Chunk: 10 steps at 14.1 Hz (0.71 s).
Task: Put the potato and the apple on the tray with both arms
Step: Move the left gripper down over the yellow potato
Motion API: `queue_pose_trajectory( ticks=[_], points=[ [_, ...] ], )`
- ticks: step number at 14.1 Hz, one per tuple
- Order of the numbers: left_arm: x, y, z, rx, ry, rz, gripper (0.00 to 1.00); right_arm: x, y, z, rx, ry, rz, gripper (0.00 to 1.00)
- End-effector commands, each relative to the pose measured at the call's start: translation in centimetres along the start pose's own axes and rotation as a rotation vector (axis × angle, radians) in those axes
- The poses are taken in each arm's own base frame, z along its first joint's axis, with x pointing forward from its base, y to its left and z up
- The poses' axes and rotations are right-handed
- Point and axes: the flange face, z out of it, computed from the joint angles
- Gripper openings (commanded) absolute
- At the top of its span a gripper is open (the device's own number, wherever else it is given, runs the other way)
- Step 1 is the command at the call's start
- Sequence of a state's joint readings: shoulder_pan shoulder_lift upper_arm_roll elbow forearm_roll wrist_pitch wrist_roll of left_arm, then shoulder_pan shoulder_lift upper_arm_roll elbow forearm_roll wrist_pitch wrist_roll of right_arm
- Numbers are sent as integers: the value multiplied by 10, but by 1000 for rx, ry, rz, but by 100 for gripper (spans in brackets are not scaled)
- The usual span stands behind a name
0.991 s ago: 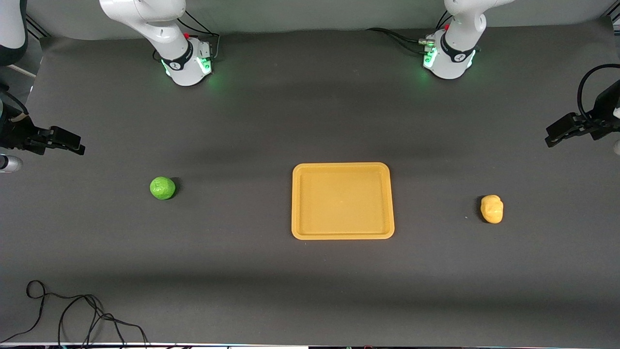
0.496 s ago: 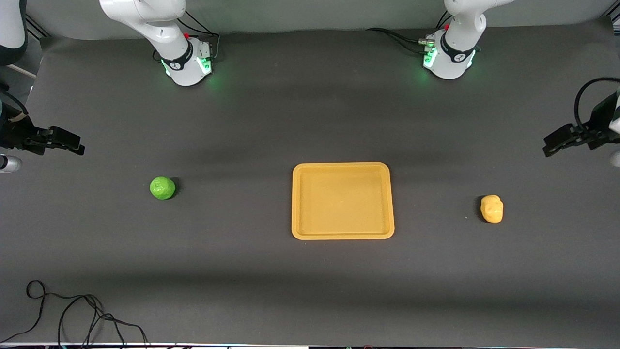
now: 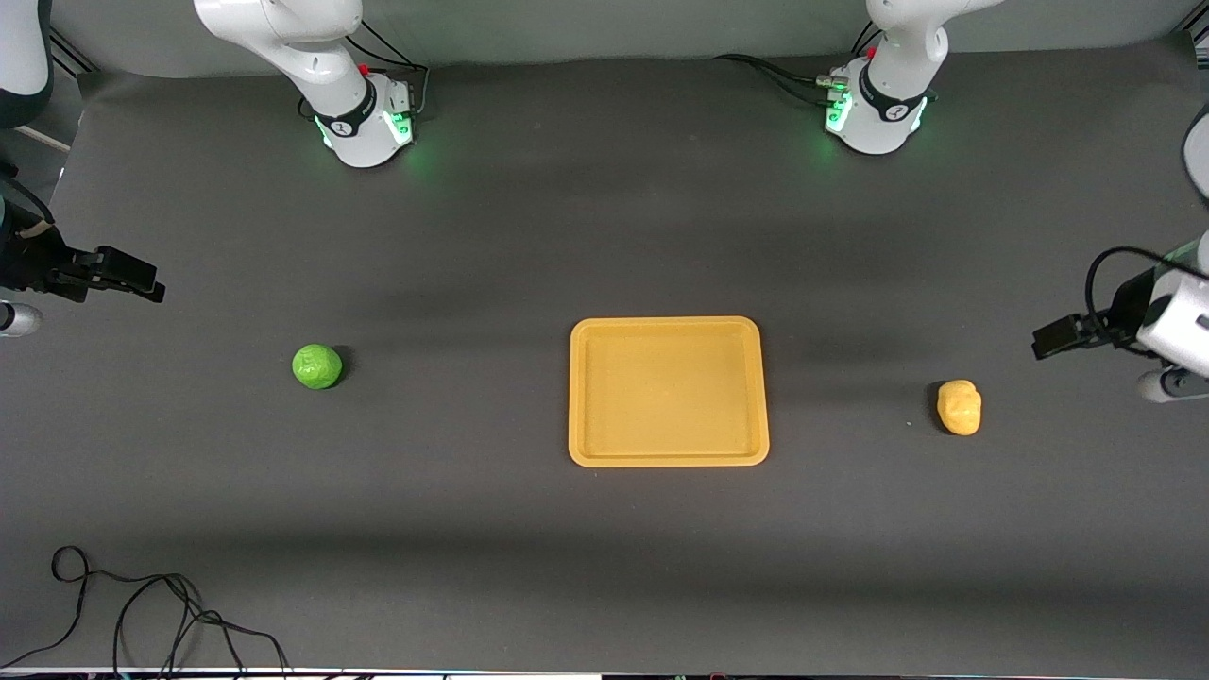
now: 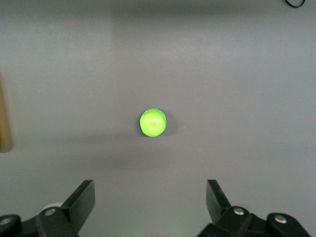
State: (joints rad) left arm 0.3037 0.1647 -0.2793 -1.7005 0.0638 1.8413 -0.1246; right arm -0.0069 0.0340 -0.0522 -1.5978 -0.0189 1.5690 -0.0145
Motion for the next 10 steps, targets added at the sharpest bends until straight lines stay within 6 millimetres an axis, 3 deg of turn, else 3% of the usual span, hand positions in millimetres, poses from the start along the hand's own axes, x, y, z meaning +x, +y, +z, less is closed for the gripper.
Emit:
queue_pose_trajectory(
  ticks=[1, 5, 10],
  points=[
    [-7, 0, 34, 8, 14, 22, 100, 3, -2, -4, 15, 11, 18, 100],
    [-12, 11, 95, 23, 20, 64, 100, 3, -2, -5, 15, 14, 18, 100],
    [5, 19, 192, 39, -13, 117, 100, 4, -2, -4, 15, 12, 18, 100]
  ],
)
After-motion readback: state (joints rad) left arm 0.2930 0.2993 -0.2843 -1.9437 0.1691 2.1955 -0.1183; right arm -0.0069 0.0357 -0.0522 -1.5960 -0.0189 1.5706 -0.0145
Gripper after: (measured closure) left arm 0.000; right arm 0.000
